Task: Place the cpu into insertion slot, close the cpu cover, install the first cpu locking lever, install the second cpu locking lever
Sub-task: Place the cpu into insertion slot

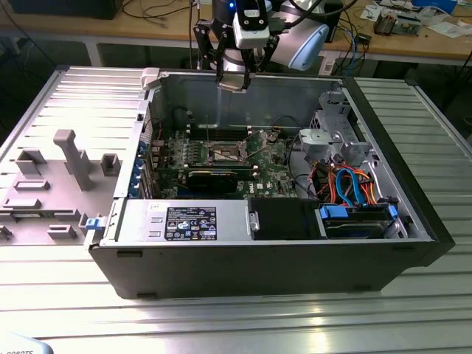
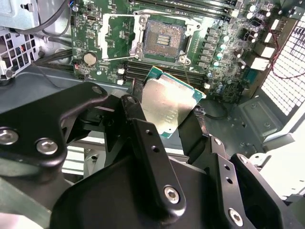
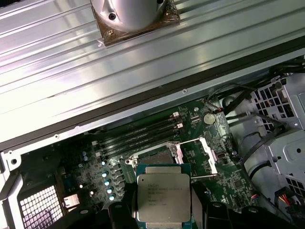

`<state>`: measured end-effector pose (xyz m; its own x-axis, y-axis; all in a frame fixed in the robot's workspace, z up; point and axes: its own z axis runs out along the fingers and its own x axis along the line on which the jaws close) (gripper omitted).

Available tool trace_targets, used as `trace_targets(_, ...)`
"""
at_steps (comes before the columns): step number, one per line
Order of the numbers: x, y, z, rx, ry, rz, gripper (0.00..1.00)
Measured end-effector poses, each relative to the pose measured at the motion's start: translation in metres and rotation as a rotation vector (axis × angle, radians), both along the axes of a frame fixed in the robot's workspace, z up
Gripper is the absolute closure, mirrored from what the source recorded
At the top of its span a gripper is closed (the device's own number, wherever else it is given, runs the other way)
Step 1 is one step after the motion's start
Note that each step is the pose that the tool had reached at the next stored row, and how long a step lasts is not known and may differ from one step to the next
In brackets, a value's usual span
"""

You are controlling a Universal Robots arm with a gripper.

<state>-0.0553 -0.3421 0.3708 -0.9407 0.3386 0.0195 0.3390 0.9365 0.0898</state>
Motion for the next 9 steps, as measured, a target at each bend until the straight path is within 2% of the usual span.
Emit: trace_targets(9,0.0,0.0,0.0,0.0,0.0,-0.024,0.46)
